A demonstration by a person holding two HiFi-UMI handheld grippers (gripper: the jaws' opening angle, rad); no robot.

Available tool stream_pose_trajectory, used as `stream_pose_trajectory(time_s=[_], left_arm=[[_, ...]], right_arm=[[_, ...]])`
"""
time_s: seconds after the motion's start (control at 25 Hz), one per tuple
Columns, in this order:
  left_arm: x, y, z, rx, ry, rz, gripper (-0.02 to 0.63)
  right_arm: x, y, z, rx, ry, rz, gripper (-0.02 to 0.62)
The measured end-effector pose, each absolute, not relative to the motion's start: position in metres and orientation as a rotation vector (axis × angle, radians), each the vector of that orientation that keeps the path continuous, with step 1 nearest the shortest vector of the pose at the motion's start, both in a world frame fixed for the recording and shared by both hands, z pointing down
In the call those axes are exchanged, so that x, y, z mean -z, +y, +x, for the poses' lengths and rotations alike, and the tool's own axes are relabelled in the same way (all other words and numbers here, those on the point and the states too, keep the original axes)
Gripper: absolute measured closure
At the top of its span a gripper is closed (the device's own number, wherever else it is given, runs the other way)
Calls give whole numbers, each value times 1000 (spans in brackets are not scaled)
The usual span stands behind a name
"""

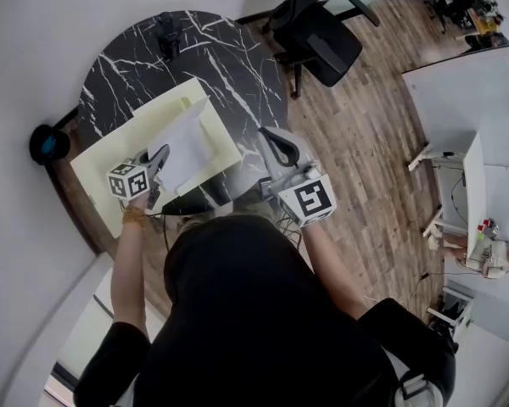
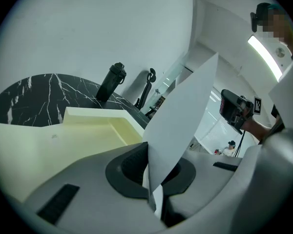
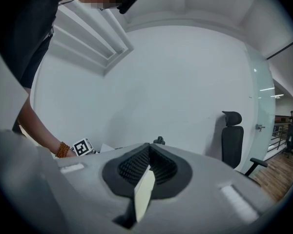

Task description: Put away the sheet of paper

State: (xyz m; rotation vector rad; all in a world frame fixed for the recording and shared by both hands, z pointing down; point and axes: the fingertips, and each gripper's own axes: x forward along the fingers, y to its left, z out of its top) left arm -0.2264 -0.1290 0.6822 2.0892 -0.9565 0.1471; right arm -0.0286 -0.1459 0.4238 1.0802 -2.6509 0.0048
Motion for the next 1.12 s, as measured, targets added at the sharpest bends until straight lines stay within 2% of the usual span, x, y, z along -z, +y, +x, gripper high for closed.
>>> stream_pose_trajectory(time_s=[0.4, 0.6, 0.68, 0.76, 0.84, 1.12], left_arm=[[-725, -129, -223, -213, -944, 1972, 595], [-747, -133, -227, -414, -1051, 1995, 595], [-752, -137, -232, -524, -1123, 2010, 547], [-751, -140, -238, -602, -1186, 2029, 449], [-746, -141, -244, -648, -1241, 2049, 389], [-729, -124, -287, -660, -1440, 2048, 379]], right_arm=[[-428, -150, -22, -18, -2626, 1093, 597], [-428, -152, -28, -7, -2628, 1074, 597], [-427, -153, -30, -6, -2630, 1061, 597], [-427, -154, -33, -5, -2636, 1045, 597], [-428, -153, -37, 1, -2646, 1029, 597], [-430, -148, -52, -6, -2673, 977, 597]])
